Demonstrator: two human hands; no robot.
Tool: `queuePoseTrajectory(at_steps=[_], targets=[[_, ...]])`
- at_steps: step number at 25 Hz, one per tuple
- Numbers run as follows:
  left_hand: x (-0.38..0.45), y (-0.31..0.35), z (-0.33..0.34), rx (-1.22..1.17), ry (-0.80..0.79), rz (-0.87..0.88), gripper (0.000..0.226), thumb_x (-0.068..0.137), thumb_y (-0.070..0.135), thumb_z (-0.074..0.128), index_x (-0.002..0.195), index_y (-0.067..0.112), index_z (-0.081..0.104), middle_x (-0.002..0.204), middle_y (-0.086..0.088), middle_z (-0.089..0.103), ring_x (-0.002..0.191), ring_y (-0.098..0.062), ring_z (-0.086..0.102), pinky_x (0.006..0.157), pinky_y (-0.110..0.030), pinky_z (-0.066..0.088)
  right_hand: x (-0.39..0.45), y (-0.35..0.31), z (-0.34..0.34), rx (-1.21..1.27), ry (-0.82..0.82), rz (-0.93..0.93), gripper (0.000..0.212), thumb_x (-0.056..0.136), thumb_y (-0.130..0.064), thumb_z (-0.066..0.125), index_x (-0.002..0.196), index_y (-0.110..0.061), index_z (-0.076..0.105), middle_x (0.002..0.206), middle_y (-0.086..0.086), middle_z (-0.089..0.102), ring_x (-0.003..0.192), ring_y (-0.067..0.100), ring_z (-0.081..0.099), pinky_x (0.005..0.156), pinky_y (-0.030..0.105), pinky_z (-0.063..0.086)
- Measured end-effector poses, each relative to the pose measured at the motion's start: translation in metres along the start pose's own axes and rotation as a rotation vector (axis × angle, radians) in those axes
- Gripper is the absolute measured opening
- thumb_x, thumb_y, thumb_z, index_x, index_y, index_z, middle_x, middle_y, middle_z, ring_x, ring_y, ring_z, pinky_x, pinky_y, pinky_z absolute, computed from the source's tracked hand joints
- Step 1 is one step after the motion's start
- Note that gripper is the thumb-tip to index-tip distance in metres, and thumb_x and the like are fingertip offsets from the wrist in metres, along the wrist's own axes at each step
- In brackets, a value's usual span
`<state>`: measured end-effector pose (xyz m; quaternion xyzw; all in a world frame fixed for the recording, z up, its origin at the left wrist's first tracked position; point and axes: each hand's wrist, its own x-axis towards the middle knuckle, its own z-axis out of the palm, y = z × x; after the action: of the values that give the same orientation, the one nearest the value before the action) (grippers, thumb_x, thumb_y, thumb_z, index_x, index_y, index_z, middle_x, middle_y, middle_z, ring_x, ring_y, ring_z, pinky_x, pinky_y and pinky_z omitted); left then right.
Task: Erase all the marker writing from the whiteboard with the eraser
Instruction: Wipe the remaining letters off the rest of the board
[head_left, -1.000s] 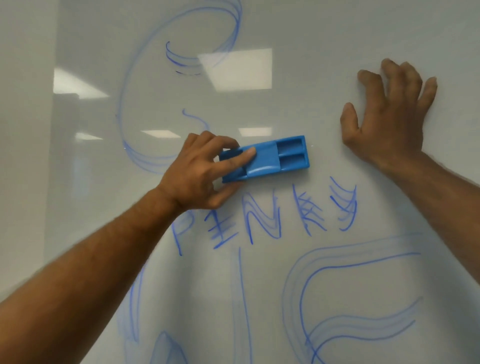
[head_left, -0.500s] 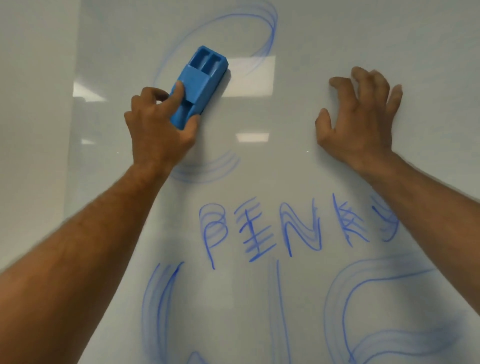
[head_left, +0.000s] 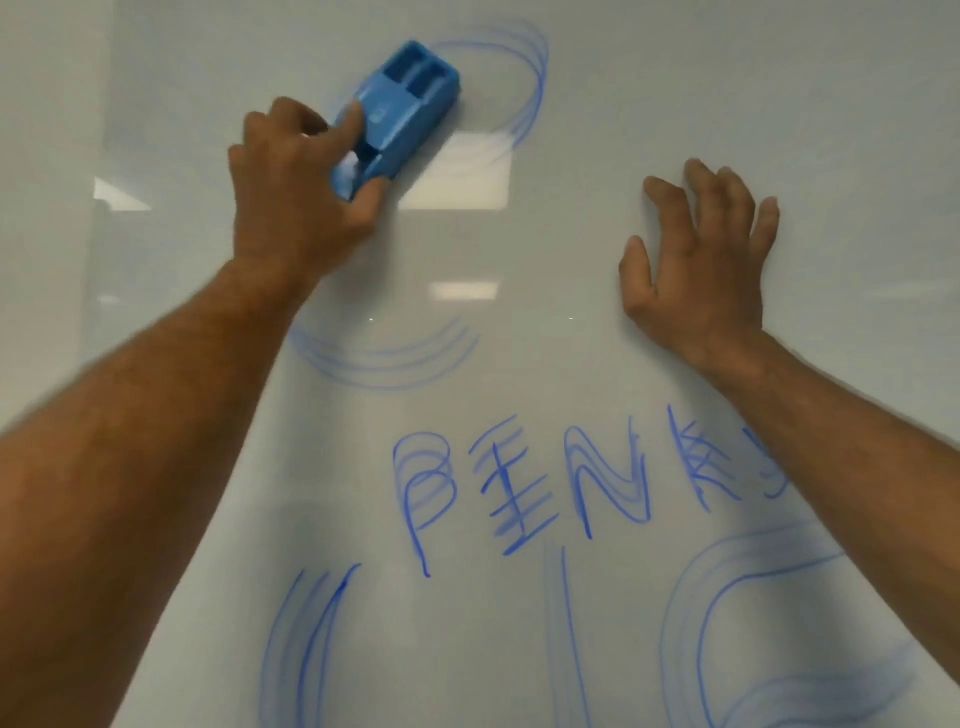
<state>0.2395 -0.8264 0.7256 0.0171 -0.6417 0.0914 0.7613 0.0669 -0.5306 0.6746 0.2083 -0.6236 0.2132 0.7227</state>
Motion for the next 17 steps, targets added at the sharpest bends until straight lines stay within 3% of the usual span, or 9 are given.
queuePoseTrajectory(at_steps=[2,5,9,14,17], targets=[[0.02,-0.004,-0.007,0.089,0.006,-0.277,0.058,0.094,0.048,0.059,0.145,0.021,0.051,0.131,-0.023,0.049,0.121,-0.043,0.046,0.1,-0.048,0.039,0.0,-0.001,0.001,-0.005,0.013,-0.005,0.066,0.089,-0.045,0.035,0.146,-0.015,0.047,0.158,0.017,0.038,0.147,0.041,0.03,0.118,0.068,0.013],[0.034,0.005,-0.004,0.098,0.022,-0.407,0.059,0.097,0.05,0.057,0.144,0.015,0.049,0.136,-0.021,0.046,0.127,-0.038,0.044,0.106,-0.044,0.037,-0.001,-0.001,0.002,-0.008,0.016,0.001,0.066,0.089,-0.045,0.035,0.146,-0.016,0.047,0.158,0.016,0.037,0.147,0.041,0.029,0.118,0.068,0.013],[0.033,0.04,0.016,0.038,-0.032,-0.182,0.061,0.095,0.05,0.054,0.148,0.02,0.045,0.135,-0.021,0.046,0.125,-0.041,0.042,0.101,-0.048,0.037,-0.001,-0.002,0.002,-0.006,0.014,0.001,0.066,0.089,-0.045,0.034,0.147,-0.016,0.047,0.159,0.016,0.037,0.148,0.04,0.029,0.119,0.068,0.012],[0.024,0.079,0.034,-0.058,-0.126,0.284,0.061,0.094,0.05,0.052,0.148,0.021,0.05,0.132,-0.021,0.051,0.117,-0.044,0.046,0.093,-0.05,0.039,-0.002,-0.001,0.002,-0.015,0.002,-0.001,0.065,0.09,-0.044,0.035,0.148,-0.016,0.046,0.159,0.016,0.036,0.148,0.04,0.029,0.119,0.067,0.013],[0.027,0.065,0.031,-0.043,-0.145,0.332,0.06,0.094,0.051,0.051,0.146,0.022,0.052,0.129,-0.022,0.053,0.114,-0.046,0.048,0.093,-0.05,0.039,0.0,0.001,0.001,-0.009,-0.002,-0.002,0.065,0.091,-0.045,0.035,0.149,-0.017,0.046,0.159,0.015,0.036,0.148,0.039,0.028,0.119,0.067,0.013]])
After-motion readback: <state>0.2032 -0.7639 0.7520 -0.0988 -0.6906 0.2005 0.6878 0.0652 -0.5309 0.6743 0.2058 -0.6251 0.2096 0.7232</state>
